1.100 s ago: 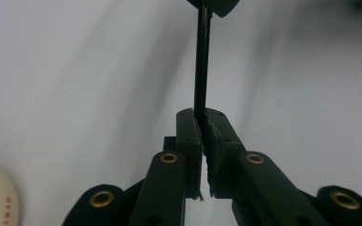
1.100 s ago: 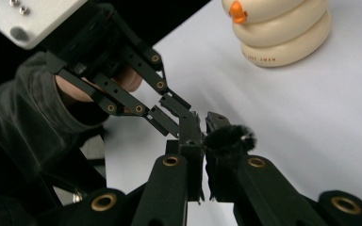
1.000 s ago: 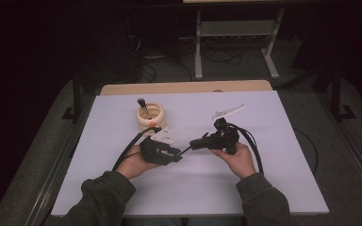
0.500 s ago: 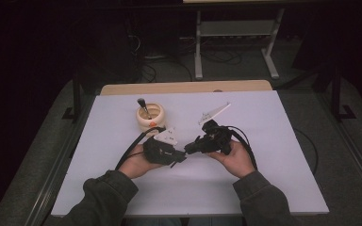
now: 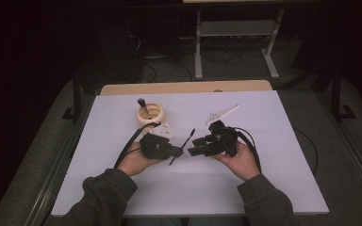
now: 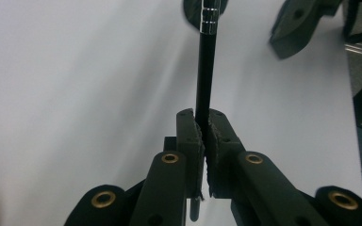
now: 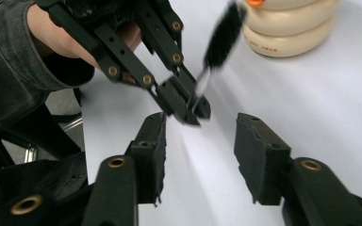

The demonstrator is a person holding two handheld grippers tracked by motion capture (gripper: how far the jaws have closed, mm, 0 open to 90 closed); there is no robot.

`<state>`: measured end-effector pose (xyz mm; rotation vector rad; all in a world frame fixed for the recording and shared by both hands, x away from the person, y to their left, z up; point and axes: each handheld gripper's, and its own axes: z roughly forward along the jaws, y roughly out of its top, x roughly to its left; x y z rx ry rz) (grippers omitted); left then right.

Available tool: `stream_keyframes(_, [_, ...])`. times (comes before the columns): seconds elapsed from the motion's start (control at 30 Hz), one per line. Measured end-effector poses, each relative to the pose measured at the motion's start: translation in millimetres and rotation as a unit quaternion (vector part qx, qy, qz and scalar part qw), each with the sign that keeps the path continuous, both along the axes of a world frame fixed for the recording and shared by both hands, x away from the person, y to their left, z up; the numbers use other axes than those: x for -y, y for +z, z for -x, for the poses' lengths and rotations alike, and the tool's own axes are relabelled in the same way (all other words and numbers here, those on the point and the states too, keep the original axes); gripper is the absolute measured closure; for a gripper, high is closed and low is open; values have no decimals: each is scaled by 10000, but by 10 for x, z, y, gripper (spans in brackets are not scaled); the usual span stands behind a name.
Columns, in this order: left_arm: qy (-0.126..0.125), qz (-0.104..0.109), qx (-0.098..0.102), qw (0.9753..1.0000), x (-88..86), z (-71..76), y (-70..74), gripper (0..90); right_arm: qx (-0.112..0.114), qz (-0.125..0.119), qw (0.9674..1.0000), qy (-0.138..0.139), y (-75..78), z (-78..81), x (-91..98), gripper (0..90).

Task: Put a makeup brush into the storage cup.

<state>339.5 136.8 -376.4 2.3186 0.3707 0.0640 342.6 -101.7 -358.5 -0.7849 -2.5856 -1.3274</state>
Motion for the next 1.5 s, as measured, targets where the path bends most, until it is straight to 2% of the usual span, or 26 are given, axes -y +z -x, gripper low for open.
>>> stream_keyframes(0.23, [106, -35, -51, 9999, -31, -33, 3, 854, 55, -54, 9998, -169, -45, 31, 176, 489])
stream_keyframes(0.3, [162, 22, -94, 9998, -36, -47, 2, 854, 58, -75, 9997, -211, -60, 36, 226, 477])
stream_keyframes(0.5, [168, 20, -109, 9998, -49, -85, 23, 854, 43, -84, 9992, -387, -113, 59, 381, 446])
stream_keyframes(0.67, [227, 48, -121, 9997, -67, -128, 43, 854, -17, -35, 9987, -511, -175, 76, 487, 419])
stream_keyframes(0.73, [240, 62, -128, 9996, -76, -143, 44, 854, 10, 35, 9985, -543, -194, 82, 525, 408])
stream_keyframes(0.87, [297, 61, -169, 9994, -92, -162, 52, 854, 51, -3, 9980, -637, -223, 117, 601, 385])
stream_keyframes(1.03, [400, 100, -133, 9991, -140, -198, 113, 854, 100, 157, 9966, -797, -277, 185, 724, 361])
stream_keyframes(1.17, [500, 145, -96, 9986, -175, -224, 185, 854, 48, 172, 9956, -918, -306, 236, 832, 356])
stream_keyframes(1.5, [724, 259, -24, 9970, -256, -302, 321, 854, 118, 203, 9941, -1057, -345, 335, 982, 338])
